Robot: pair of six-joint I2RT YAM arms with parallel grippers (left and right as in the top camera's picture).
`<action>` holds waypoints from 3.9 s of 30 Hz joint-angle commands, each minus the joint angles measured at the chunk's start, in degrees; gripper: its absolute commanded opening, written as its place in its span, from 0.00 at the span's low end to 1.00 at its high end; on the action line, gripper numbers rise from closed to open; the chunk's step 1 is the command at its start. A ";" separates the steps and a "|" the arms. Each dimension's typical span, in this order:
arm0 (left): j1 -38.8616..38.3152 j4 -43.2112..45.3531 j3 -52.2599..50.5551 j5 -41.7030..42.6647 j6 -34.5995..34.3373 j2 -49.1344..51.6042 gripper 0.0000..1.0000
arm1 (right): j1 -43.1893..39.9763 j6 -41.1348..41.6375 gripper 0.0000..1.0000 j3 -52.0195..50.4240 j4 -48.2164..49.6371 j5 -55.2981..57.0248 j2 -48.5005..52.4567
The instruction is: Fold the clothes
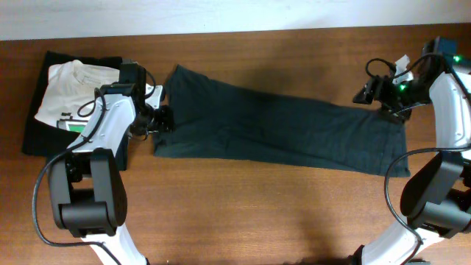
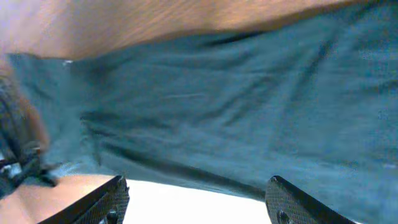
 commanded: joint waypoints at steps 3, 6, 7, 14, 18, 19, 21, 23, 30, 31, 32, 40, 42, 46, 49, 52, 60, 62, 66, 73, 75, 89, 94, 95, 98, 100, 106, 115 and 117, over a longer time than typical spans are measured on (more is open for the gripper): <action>-2.64 -0.15 -0.50 3.89 1.14 0.74 0.56 | -0.13 3.74 0.75 -6.64 2.71 8.68 -0.61; -3.98 -0.15 -0.50 0.70 1.14 2.23 0.56 | -0.20 3.96 0.75 -12.31 2.86 8.68 -0.61; -4.00 -0.20 -0.50 -0.59 1.14 2.82 0.56 | -0.20 3.96 0.75 -13.60 2.82 8.68 -0.61; -3.91 -2.73 -0.55 -2.14 1.01 6.99 0.08 | -0.20 4.00 0.62 -28.68 17.38 9.31 -0.61; -3.02 -7.23 -2.73 -2.21 0.92 7.34 0.01 | -0.24 9.90 0.39 -34.40 13.27 18.80 -0.61; -2.34 -9.55 -2.78 -2.38 0.94 7.34 0.01 | -0.24 10.19 0.39 -34.40 10.69 21.16 -0.79; -1.01 -11.93 -2.78 -2.73 1.14 7.32 0.01 | -0.24 10.14 0.40 -34.36 9.53 21.51 -1.77; 0.92 -15.26 -2.75 -2.71 1.16 7.26 0.01 | -0.24 9.18 0.44 -34.12 8.68 21.51 -4.72; 1.70 -15.19 0.55 5.60 4.48 7.06 0.47 | -0.24 6.69 0.66 -33.03 9.25 21.49 -11.89; 1.73 -16.04 2.82 6.51 4.46 7.06 0.47 | -0.24 6.71 0.67 -33.05 9.42 21.49 -11.87; 1.73 -17.55 5.05 6.34 4.50 7.06 0.47 | -0.24 6.71 0.68 -33.03 9.60 21.44 -11.87; -1.09 -24.79 15.63 -5.20 5.29 7.02 0.47 | -0.24 9.14 0.79 -33.05 11.17 20.63 -11.87; -1.33 -25.40 15.63 -6.62 4.57 7.04 0.86 | -0.24 9.75 0.81 -33.05 12.04 20.63 -11.87; -1.27 -27.91 15.50 -6.56 5.86 7.08 0.90 | -0.24 9.75 0.83 -33.05 13.42 20.59 -11.87; -1.18 -28.81 14.21 -6.47 5.51 7.10 0.90 | -0.24 9.77 0.84 -33.05 13.33 20.59 -11.87; -1.18 -27.15 10.38 -6.71 5.51 7.15 0.75 | -0.24 9.77 0.84 -33.05 13.35 20.59 -11.87; -1.25 -21.92 3.34 -6.43 5.51 7.15 0.52 | -0.24 9.79 0.84 -33.05 13.44 20.17 -11.87; -1.22 -21.73 3.34 -6.23 5.51 7.15 0.44 | -0.24 9.79 0.84 -33.05 13.53 20.17 -11.87; -1.22 -21.59 3.34 -6.23 5.51 7.17 0.08 | -0.24 9.79 0.84 -33.05 13.55 20.20 -11.87; -0.94 -30.01 14.36 -6.25 5.51 7.10 0.01 | -4.42 12.74 0.84 -32.26 14.75 20.20 -11.89; -0.96 -33.59 22.23 -6.23 5.49 7.10 0.01 | -10.32 12.70 0.84 -31.47 13.94 15.54 -11.89; -1.11 -33.90 26.18 -6.12 5.46 7.13 0.01 | -14.34 9.29 0.77 -31.93 14.40 12.85 -9.07; -1.11 -33.53 26.18 -3.61 5.49 7.13 0.00 | -12.48 9.51 0.72 -35.65 12.81 13.29 -8.17; -1.11 -33.57 26.18 -3.61 5.49 7.13 0.00 | -12.48 9.57 0.72 -36.33 12.39 13.31 -8.17; -1.11 -33.73 26.18 -3.61 5.49 7.13 0.00 | -12.52 9.79 0.71 -39.45 12.90 14.01 -8.17; -1.11 -33.75 26.18 -3.61 5.49 7.13 0.00 | -12.52 10.84 0.71 -40.33 12.87 15.17 -8.17; -1.11 -33.53 26.18 -3.61 5.51 7.13 0.01 | -12.52 12.92 0.59 -41.31 15.50 14.19 -8.17; -1.11 -33.48 26.18 -3.61 5.51 7.13 0.01 | -12.55 10.97 0.28 -39.54 13.29 12.41 -8.22; -1.11 -33.53 26.18 -3.61 5.51 7.13 0.01 | -12.55 10.97 0.17 -38.84 13.07 12.41 -8.22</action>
